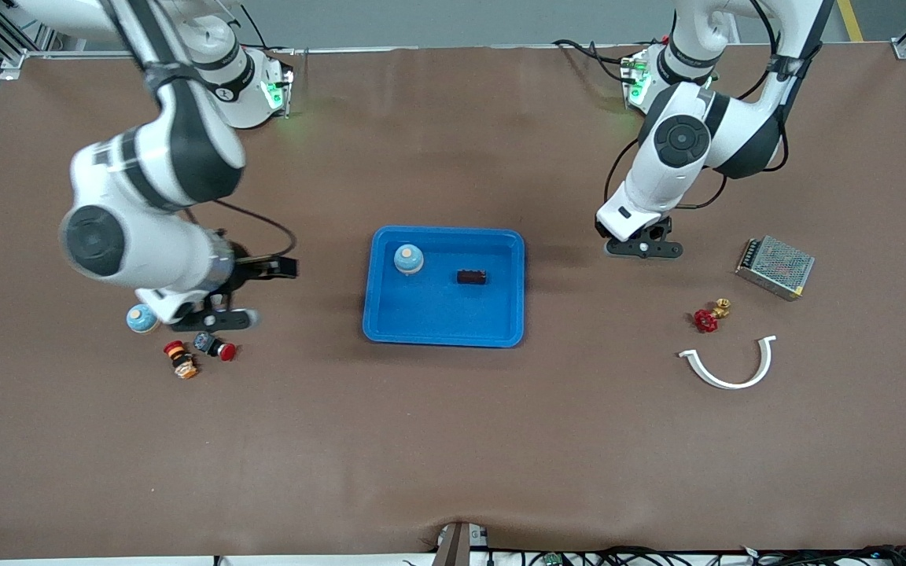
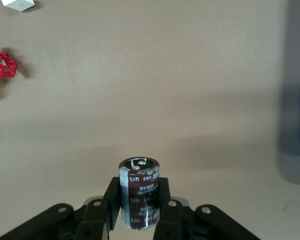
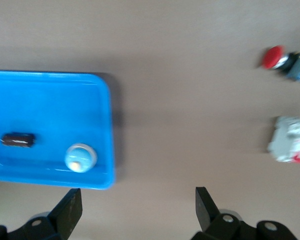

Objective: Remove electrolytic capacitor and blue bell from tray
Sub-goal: 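Grasp the second gauge with the right gripper while the left gripper carries capacitor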

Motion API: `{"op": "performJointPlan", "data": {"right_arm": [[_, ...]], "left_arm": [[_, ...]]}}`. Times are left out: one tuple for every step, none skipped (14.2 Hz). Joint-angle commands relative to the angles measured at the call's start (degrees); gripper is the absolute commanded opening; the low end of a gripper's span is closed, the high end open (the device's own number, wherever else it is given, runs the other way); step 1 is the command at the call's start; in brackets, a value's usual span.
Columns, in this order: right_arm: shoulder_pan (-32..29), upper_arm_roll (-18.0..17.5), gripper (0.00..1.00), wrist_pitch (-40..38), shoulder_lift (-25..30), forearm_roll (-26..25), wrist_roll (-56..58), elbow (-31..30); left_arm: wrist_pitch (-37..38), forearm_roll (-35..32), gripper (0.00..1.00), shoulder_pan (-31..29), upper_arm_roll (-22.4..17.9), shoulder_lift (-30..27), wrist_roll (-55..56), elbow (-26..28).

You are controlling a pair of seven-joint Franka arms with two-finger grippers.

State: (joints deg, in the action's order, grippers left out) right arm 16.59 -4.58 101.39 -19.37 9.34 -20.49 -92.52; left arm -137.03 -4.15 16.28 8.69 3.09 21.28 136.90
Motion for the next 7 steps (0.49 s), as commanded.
{"op": "performJointPlan", "data": {"right_arm": [[5.97, 0.80, 1.00, 6.42, 0.74, 0.86, -8.75, -4.49], [8.26, 0.89, 1.00, 9.41, 0.74, 0.86, -11.91, -6.16], [10.72, 0.89, 1.00, 12.75, 0.74, 0.77, -15.25, -8.36], [12.83, 0.89, 1.00, 15.74, 0.74, 0.51, -17.46, -10.29], [14.42, 0.97, 1.00, 18.47, 0.74, 0.25, -18.96, -12.23], [15.56, 0.98, 1.00, 21.54, 0.74, 0.24, -20.02, -14.25], [16.62, 0.98, 1.00, 24.09, 0.74, 0.16, -20.73, -16.44]], "left_arm": [[-5.77, 0.38, 0.00, -1.07, 0.36, -1.95, -2.03, 5.12], [-8.22, 0.37, 0.00, -1.07, 0.36, -1.60, -2.29, 6.44], [-10.42, 0.29, 0.00, -1.25, 0.36, -1.34, -2.38, 7.59], [-12.53, 0.20, 0.00, -1.25, 0.36, -1.08, -2.47, 8.64], [-13.25, 0.20, 0.00, -1.25, 0.36, -0.99, -2.47, 9.00], [-13.35, 0.20, 0.00, -1.25, 0.36, -1.07, -2.99, 9.26], [-13.52, 0.20, 0.00, -1.33, 0.36, -0.99, -3.78, 9.61]]}}
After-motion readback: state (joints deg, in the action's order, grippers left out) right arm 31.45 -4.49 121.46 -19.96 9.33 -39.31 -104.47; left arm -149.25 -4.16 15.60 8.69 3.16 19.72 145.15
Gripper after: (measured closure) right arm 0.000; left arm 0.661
